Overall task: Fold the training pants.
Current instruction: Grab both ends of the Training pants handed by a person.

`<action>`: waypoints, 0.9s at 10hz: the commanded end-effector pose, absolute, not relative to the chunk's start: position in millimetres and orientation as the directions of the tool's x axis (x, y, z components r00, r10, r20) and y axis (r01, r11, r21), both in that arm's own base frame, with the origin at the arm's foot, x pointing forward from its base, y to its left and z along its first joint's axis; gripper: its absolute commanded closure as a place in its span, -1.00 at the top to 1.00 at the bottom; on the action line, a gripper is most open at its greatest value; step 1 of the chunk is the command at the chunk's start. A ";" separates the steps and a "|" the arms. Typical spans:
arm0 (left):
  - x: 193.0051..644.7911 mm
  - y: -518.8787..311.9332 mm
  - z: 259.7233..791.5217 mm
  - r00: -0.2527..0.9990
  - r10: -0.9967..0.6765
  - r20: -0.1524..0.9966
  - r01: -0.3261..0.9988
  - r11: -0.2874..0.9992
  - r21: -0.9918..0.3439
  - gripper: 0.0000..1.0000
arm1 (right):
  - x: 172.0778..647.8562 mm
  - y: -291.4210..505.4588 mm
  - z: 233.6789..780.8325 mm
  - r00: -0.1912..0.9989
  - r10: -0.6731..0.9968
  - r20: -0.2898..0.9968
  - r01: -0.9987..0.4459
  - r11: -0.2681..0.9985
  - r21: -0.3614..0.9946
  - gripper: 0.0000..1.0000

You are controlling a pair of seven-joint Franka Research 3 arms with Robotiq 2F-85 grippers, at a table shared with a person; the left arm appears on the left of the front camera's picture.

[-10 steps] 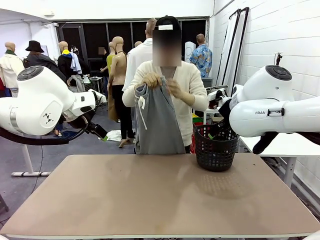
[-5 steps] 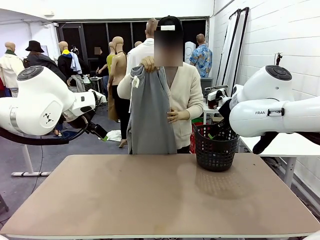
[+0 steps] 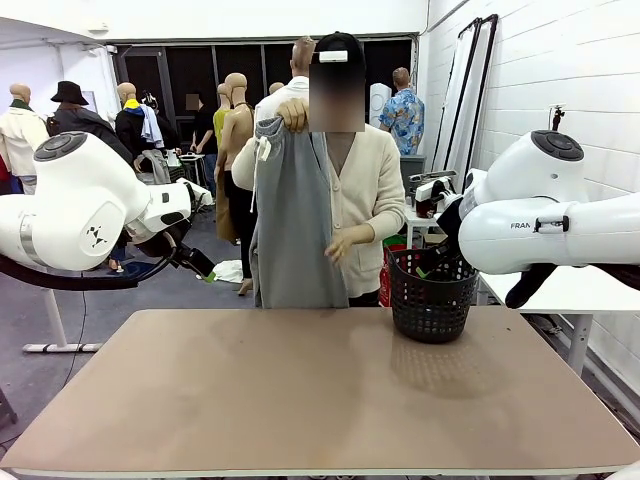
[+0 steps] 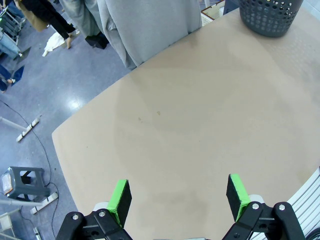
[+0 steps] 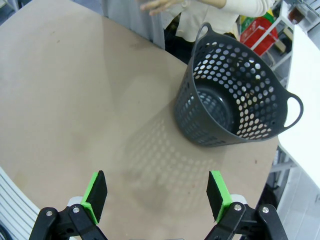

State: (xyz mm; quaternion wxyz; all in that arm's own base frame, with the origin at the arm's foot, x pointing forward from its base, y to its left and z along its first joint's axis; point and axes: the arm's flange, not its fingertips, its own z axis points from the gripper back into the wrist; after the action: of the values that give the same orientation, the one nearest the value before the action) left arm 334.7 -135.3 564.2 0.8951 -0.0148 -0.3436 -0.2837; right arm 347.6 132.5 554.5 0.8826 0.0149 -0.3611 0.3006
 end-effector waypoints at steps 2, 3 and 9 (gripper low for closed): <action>334.7 -135.5 564.4 0.607 -0.493 0.624 0.521 0.839 0.156 1.00 | 347.7 132.5 554.6 0.558 0.520 0.647 -0.541 0.819 -0.191 1.00; 334.7 -135.5 564.4 0.607 -0.493 0.624 0.521 0.839 0.156 1.00 | 347.7 132.5 554.6 0.558 0.520 0.647 -0.541 0.819 -0.191 1.00; 334.7 -135.5 564.4 0.607 -0.493 0.624 0.521 0.839 0.156 1.00 | 347.7 132.5 554.6 0.558 0.520 0.647 -0.541 0.819 -0.191 1.00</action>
State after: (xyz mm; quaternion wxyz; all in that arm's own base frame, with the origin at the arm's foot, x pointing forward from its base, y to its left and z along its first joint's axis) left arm 334.7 -135.3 564.2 0.8951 -0.0148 -0.3436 -0.2837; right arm 347.6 132.5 554.5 0.8826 0.0149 -0.3611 0.3006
